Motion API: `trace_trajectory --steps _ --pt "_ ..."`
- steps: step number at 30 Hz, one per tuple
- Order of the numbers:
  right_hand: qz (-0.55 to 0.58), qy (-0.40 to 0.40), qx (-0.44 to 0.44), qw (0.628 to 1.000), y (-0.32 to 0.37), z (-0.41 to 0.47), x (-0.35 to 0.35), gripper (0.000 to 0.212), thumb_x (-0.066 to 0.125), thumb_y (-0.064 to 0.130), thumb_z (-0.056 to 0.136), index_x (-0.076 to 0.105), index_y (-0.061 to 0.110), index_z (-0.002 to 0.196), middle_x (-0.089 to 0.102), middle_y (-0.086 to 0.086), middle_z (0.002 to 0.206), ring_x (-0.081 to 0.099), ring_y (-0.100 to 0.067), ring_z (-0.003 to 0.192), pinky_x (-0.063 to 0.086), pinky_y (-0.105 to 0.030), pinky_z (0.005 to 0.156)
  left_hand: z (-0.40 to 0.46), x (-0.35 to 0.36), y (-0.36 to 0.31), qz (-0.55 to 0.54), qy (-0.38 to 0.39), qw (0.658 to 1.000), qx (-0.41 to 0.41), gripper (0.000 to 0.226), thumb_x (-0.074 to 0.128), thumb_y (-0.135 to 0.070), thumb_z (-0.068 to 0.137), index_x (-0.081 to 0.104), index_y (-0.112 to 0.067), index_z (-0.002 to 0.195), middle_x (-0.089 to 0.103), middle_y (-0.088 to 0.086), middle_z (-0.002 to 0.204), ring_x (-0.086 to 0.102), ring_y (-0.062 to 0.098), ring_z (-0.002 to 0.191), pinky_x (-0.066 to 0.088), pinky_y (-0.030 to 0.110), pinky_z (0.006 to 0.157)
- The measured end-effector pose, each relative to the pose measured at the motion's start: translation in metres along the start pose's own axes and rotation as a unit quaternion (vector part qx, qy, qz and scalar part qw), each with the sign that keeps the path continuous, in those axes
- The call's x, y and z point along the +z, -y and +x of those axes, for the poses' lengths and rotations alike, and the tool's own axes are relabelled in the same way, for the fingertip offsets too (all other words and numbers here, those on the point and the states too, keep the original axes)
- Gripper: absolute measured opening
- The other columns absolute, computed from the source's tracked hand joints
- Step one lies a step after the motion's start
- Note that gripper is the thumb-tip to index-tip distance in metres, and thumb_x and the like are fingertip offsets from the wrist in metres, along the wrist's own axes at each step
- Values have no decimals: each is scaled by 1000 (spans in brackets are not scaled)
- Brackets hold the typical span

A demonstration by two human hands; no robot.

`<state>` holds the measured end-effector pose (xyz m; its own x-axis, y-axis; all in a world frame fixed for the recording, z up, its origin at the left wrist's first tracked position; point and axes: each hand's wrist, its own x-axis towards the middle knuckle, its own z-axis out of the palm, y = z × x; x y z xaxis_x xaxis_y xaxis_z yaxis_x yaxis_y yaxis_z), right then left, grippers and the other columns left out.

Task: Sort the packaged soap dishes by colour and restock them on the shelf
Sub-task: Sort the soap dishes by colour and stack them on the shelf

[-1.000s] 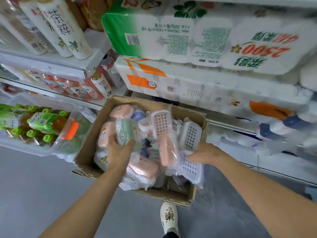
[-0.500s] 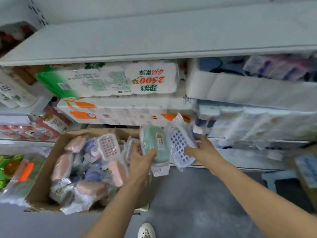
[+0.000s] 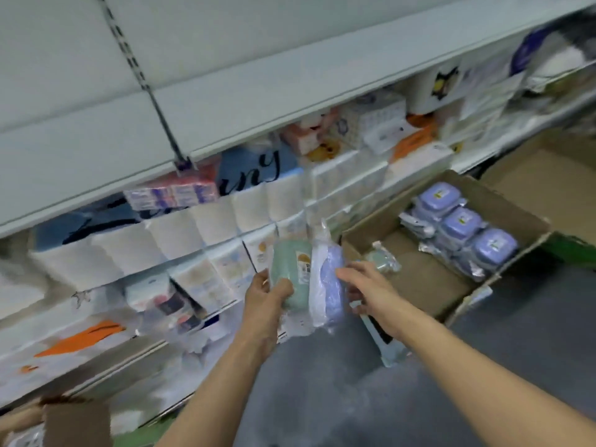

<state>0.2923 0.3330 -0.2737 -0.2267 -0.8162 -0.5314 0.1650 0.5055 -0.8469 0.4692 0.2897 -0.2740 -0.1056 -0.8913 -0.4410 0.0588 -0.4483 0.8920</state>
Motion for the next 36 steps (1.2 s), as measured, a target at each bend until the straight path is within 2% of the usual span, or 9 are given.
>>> trace_trajectory --steps 4,6,10,15,24,29,31,34,36 --pt "81 -41 7 996 -5 9 -64 35 68 34 87 53 25 117 66 -5 93 62 -12 63 50 -26 56 26 73 -2 49 93 994 -25 50 62 -13 68 57 -8 118 69 10 94 68 12 64 47 23 44" --pt "98 -70 11 993 -6 17 -90 31 65 30 90 51 25 117 65 -5 100 65 -12 68 51 -24 52 44 105 2 72 122 990 -29 48 72 -13 77 56 -12 122 71 9 104 72 20 79 54 29 54" --pt "88 -149 12 985 -2 52 -139 36 68 40 86 50 31 116 64 -4 111 65 -22 90 54 -32 64 89 169 9 101 170 979 -40 38 72 -8 84 59 -15 119 74 7 104 73 26 89 60 42 75" --pt "70 -296 32 952 9 118 -212 53 68 46 83 43 24 125 55 0 117 58 -21 97 49 -34 73 162 237 14 118 202 970 -59 27 68 -4 87 65 -12 113 75 11 99 74 27 84 58 34 64" --pt "-34 -436 150 887 16 262 -321 84 63 54 81 23 22 147 45 -17 140 46 -39 125 39 -45 104 278 271 52 210 216 946 -123 31 69 -12 86 65 -13 117 76 12 98 74 32 86 59 48 78" --pt "-107 -415 187 884 4 317 -342 82 56 48 92 13 15 153 14 -21 156 20 -42 141 24 -46 111 311 274 69 244 222 934 -138 47 76 -18 82 56 -20 125 72 10 110 73 30 90 59 53 81" --pt "-149 -393 198 886 1 319 -342 72 52 44 95 19 13 152 11 -21 156 19 -43 141 24 -45 111 316 277 72 272 226 926 -130 52 79 -20 79 51 -21 123 71 9 111 74 28 90 60 51 78" --pt "-246 -464 34 850 0 300 -323 57 57 38 94 40 8 140 32 -19 144 32 -36 132 32 -44 104 318 284 71 268 266 916 -136 50 78 -13 79 51 -17 121 72 9 110 73 29 90 60 47 75" --pt "-187 -383 -74 901 5 283 -299 52 60 42 93 47 15 136 48 -8 131 47 -24 121 43 -38 97 318 292 68 229 301 915 -141 61 81 -18 70 53 -14 124 72 12 110 72 33 94 58 49 79"
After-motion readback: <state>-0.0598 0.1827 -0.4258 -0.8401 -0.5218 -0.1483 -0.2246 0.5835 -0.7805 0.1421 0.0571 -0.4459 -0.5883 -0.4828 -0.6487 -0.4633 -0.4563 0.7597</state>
